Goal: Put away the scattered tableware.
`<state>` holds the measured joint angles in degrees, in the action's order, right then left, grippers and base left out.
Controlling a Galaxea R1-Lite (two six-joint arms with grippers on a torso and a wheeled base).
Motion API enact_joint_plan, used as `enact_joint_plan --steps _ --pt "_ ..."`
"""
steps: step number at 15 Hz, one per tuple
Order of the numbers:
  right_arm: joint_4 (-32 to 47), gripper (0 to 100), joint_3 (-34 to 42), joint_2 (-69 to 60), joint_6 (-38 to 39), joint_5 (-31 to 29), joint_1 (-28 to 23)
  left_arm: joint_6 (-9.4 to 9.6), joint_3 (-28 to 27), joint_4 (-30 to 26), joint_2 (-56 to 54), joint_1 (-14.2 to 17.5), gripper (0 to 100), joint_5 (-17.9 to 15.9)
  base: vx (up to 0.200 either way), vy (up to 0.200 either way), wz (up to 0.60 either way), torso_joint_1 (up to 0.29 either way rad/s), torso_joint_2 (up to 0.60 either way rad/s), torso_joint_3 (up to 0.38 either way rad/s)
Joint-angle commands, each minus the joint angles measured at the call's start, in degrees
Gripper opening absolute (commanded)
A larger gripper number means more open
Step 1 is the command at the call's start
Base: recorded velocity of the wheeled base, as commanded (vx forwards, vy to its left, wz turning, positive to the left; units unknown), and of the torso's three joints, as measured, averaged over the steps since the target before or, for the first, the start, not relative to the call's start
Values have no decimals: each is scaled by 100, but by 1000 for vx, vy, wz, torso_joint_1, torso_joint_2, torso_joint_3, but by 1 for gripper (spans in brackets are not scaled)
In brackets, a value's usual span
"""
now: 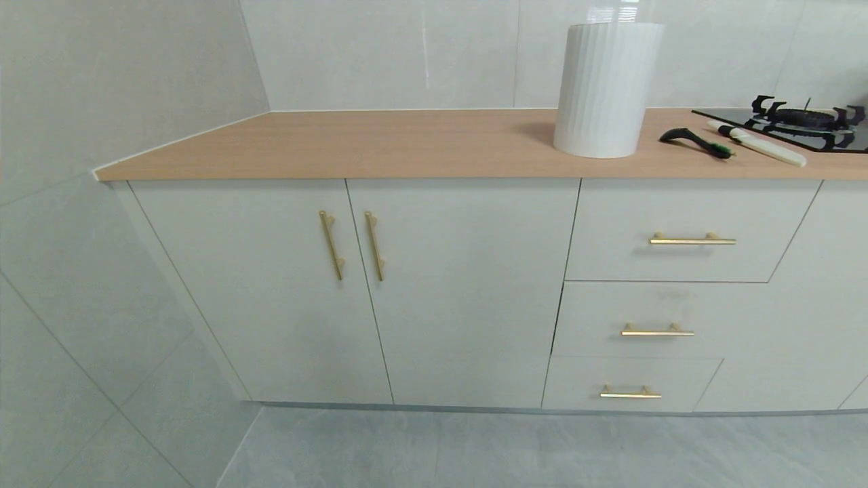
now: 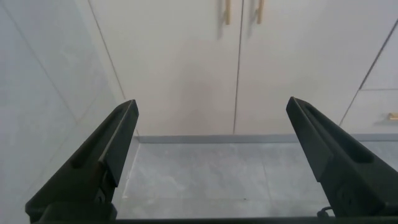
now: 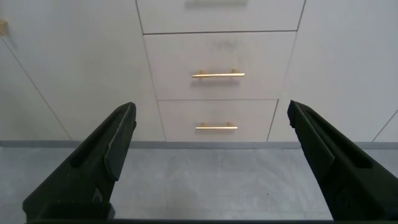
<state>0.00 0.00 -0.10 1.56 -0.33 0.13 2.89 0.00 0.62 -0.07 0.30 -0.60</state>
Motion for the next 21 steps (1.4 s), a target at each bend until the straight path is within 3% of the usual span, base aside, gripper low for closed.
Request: enact_joint_plan --steps 1,9,15,21 --pt "0 100 0 10 2 -2 4 1 0 8 7 5 100 -2 0 -200 0 7 2 7" --pt "9 100 0 10 2 -2 4 -8 0 8 7 5 100 -11 0 -25 0 0 1 0" --pt "9 100 0 10 2 -2 4 -8 0 8 7 5 100 -11 200 0 0 2 3 2" --pt "0 100 0 10 2 -2 4 -131 0 17 7 5 100 25 0 0 0 0 0 0"
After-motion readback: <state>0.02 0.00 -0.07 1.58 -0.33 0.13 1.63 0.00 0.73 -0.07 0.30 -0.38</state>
